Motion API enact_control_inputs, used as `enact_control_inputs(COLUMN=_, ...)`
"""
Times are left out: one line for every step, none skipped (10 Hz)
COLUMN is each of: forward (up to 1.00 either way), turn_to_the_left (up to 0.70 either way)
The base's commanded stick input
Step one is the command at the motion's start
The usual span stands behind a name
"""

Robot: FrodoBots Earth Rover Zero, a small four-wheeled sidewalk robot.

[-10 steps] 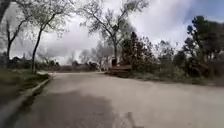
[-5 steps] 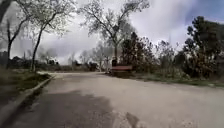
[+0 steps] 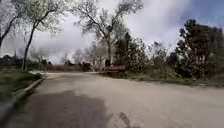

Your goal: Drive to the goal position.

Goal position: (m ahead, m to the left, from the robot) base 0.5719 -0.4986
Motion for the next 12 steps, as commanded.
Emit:
enact_control_inputs(forward=0.0, turn_to_the_left=-0.33)
enact_control_inputs(forward=0.0, turn_to_the_left=0.0)
enact_control_inputs(forward=0.0, turn_to_the_left=0.0)
enact_control_inputs(forward=0.0, turn_to_the_left=-0.15)
enact_control_inputs(forward=0.0, turn_to_the_left=-0.45)
enact_control_inputs(forward=0.0, turn_to_the_left=-0.45)
enact_control_inputs(forward=0.0, turn_to_the_left=-0.45)
enact_control_inputs(forward=0.0, turn_to_the_left=-0.45)
enact_control_inputs(forward=0.0, turn_to_the_left=-0.45)
enact_control_inputs(forward=0.0, turn_to_the_left=-0.45)
enact_control_inputs(forward=0.0, turn_to_the_left=-0.45)
enact_control_inputs(forward=0.0, turn_to_the_left=-0.45)
